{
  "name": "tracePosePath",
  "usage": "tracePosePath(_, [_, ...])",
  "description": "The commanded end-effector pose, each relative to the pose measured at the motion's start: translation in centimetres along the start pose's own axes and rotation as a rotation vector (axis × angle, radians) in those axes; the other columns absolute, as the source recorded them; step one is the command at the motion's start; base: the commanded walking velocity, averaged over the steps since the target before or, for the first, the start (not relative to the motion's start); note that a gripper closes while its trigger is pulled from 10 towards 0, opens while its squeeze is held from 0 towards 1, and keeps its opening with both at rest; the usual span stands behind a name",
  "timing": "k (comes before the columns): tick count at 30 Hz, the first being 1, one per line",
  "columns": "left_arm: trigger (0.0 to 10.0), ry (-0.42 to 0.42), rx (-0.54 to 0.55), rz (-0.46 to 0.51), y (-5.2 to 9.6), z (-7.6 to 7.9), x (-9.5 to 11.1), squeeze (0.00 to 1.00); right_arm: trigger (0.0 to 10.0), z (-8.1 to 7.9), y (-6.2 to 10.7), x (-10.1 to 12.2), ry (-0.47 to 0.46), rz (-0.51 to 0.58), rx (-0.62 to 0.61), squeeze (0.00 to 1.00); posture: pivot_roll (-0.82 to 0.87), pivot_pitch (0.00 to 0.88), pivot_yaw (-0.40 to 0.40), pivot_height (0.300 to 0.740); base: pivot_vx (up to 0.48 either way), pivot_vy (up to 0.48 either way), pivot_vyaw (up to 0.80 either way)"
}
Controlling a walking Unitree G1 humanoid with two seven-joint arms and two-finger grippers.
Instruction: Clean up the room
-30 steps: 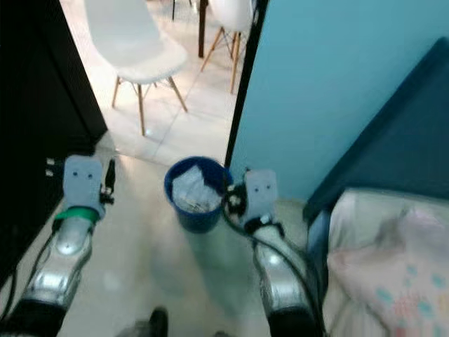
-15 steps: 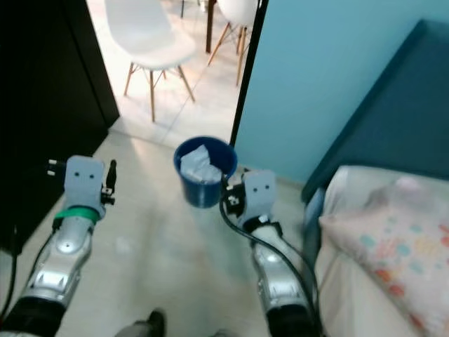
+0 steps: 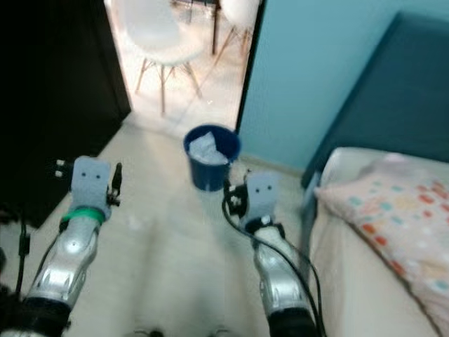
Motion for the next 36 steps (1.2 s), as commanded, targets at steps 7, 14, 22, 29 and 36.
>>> tracePosePath(7, [10.0, -0.001, -0.019, -0.022, -0.11, 0.76, 0.07, 0.0, 10.0, 0.75, 0.45, -0.6, -0.017, -0.028, -0.033, 0.0, -0.05, 0.045, 0.026, 0.74, 0.0, 0.0, -0.8])
tracePosePath(14, [10.0, 0.002, -0.015, -0.031, -0.29, 0.79, 0.28, 0.0, 10.0, 0.74, 0.41, -0.56, -0.016, -0.028, -0.034, 0.0, -0.05, 0.048, 0.027, 0.74, 0.0, 0.0, -0.8])
tracePosePath(22, [10.0, 0.039, -0.043, -0.055, -0.29, 1.16, 0.37, 0.0, 10.0, 0.65, 0.39, -0.56, -0.02, -0.028, -0.032, 0.0, -0.05, 0.051, 0.029, 0.74, 0.0, 0.0, -0.8])
tracePosePath(29, [10.0, 0.028, -0.044, -0.05, -0.34, 1.16, 0.45, 0.0, 10.0, 0.63, 0.46, -0.62, -0.022, -0.028, -0.033, 0.0, -0.05, 0.051, 0.029, 0.74, 0.0, 0.0, -0.8])
tracePosePath(36, [10.0, 0.022, -0.045, -0.051, -0.37, 1.07, 0.43, 0.0, 10.0, 0.64, 0.43, -0.62, -0.022, -0.028, -0.036, 0.0, -0.05, 0.051, 0.031, 0.74, 0.0, 0.0, -0.8])
Point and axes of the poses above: a point about 5 cm out from each wrist's last joint towards the gripper, its own y axis pointing back from the gripper into the wrist, its own x axis along the axis of the wrist's last joint, z = x × y, the point moved 2 cm from there along -y, pointing out of the wrist towards the gripper, and after that the axes turned 15 degrees about -y, right-handed, at the moved point
